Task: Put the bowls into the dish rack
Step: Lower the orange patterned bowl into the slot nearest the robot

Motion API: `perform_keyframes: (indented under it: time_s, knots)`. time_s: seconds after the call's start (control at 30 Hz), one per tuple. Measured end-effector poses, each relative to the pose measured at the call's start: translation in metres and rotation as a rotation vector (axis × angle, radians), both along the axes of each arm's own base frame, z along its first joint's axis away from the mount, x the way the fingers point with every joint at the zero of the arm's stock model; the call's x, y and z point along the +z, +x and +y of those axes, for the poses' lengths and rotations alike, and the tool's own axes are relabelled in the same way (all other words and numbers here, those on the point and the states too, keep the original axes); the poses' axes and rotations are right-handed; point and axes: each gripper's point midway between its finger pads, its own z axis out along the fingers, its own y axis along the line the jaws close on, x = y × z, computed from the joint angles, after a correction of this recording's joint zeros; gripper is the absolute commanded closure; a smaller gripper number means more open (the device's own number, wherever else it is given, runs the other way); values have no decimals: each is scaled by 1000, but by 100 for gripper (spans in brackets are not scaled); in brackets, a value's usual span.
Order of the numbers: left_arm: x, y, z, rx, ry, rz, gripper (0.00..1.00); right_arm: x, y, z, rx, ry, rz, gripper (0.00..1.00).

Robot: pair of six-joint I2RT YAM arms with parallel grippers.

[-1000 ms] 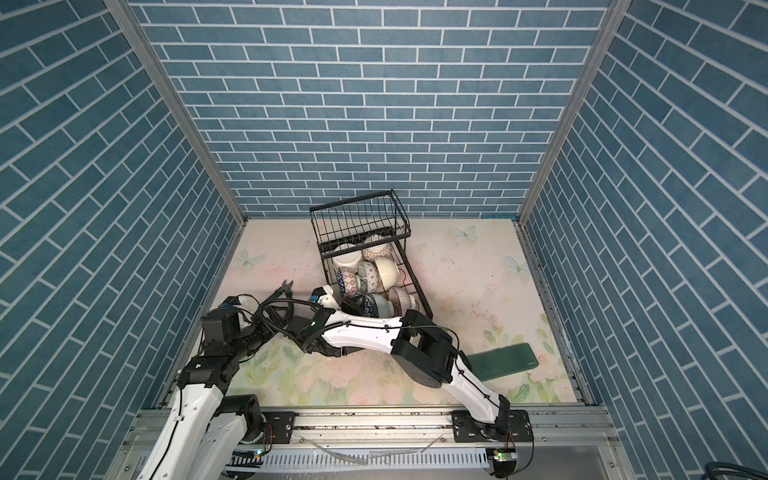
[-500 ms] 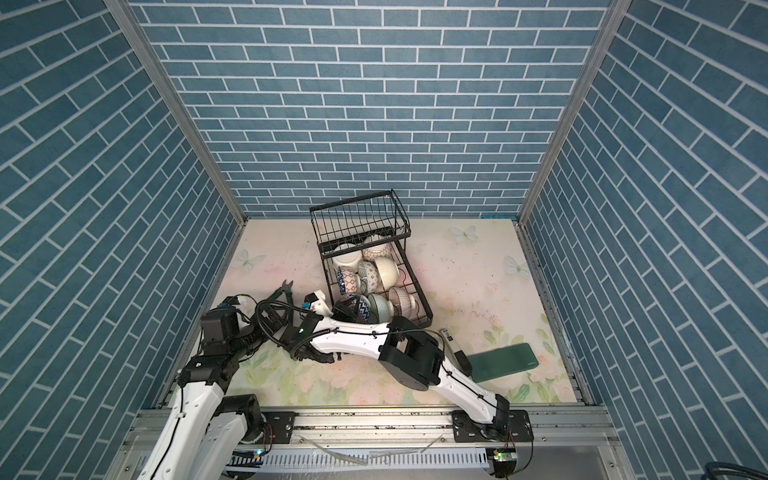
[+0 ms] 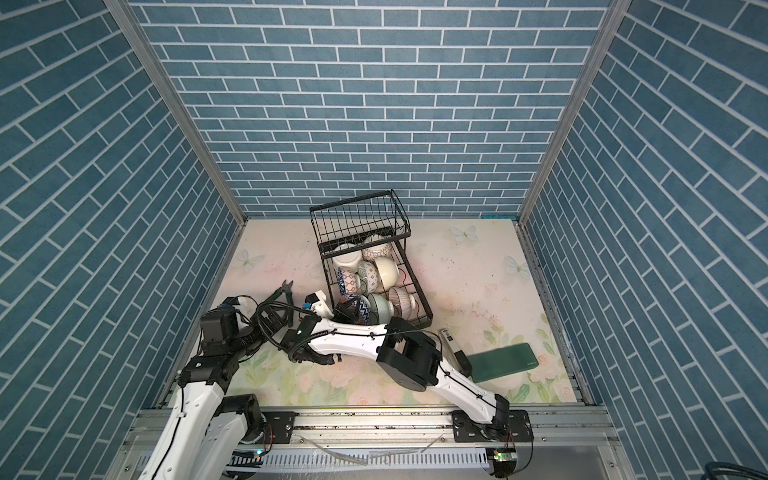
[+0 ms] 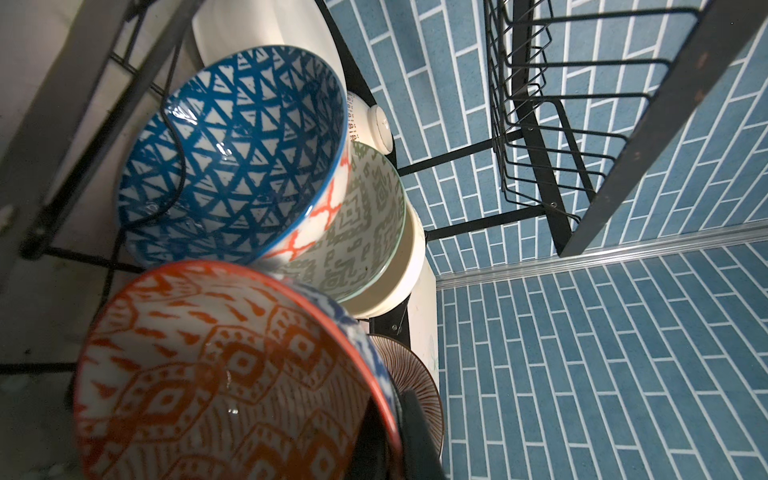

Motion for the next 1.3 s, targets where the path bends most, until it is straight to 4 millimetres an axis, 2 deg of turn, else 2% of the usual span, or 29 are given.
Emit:
perform_keyframes:
  time_s: [0.33,0.53,0.73,1.07,1.3]
  knots:
    - [0,0,-2,-8,-8,-3,0,19,2,-6,0,-6,-27,100]
    - [0,0,-2,-9,-10,-3,0,20,2,-7,0,-9,-25,100]
    - [0,0,-1,-6,-10,-3,0,18,2,-6,-2,-5,-20,100]
    - [-2,-1,0,0,-11,2,0,-1,1,-3,-9,13,10,100]
    - [-2,0,2,5,-11,2,0,-6,2,-2,-6,-6,6,100]
